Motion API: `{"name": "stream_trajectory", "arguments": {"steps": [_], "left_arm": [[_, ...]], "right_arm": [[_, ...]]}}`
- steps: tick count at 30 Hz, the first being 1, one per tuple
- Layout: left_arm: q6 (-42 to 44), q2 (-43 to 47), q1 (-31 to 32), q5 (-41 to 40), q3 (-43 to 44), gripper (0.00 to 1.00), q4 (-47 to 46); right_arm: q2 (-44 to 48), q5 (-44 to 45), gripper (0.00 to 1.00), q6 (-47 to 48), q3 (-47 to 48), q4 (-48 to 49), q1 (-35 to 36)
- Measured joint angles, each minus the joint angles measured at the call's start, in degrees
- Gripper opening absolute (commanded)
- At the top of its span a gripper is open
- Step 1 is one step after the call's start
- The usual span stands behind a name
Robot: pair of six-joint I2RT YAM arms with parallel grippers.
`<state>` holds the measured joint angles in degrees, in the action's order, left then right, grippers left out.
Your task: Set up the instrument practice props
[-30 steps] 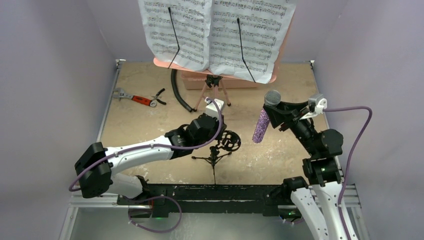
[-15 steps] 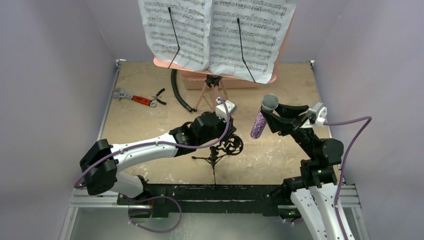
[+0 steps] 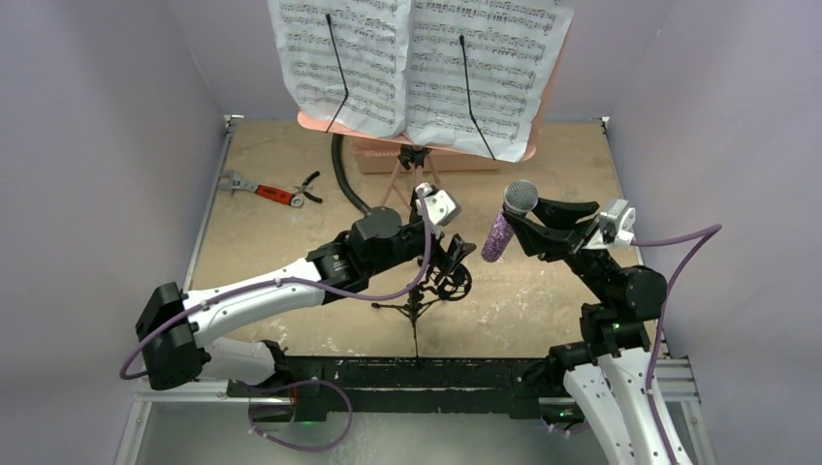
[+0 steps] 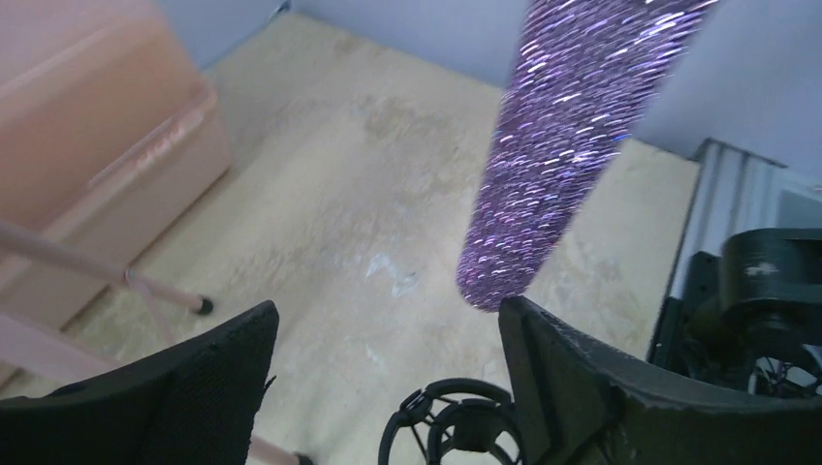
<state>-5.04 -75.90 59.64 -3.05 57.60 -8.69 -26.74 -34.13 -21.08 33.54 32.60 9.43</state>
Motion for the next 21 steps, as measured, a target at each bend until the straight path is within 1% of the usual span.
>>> {"name": "stream_trajectory", "arguments": {"steps": [3,7,11,14,16,18,19,21], "left_arm": [[3.1,2.8,0.0,4.7,-0.2,0.92,-2.9],[5.8,4.6,0.0,10.5,0.0,0.92,-7.7],[6.3,1.5,0.0,15.1,3.3,0.9,-9.6],[5.6,-2.1,0.1,16.2,6.1,0.87,-11.9],[4.6,-4.2,0.2,16.3,7.1,0.85,-13.7],[4.2,-5.8,0.4,16.3,7.5,0.81,-15.3],[4.2,-6.4,0.5,16.3,7.7,0.77,-15.8],[3.9,-7.8,0.9,16.4,8.4,0.65,-16.9]], "right_arm": [[-1.4,-0.6,0.0,-0.3,0.6,0.9,0.0],[-3.0,-1.9,0.0,-0.6,1.8,2.3,0.0],[-4.0,-3.1,0.0,-1.4,2.4,4.3,0.0],[-4.6,-3.7,0.0,-1.9,3.0,5.2,0.0],[-5.0,-4.2,0.0,-2.3,3.5,5.7,0.0],[-5.3,-4.5,0.0,-2.7,4.0,6.3,0.0],[-5.5,-4.6,0.0,-2.8,4.2,6.6,0.0],[-5.6,-4.7,0.0,-3.0,4.5,7.2,0.0]]}}
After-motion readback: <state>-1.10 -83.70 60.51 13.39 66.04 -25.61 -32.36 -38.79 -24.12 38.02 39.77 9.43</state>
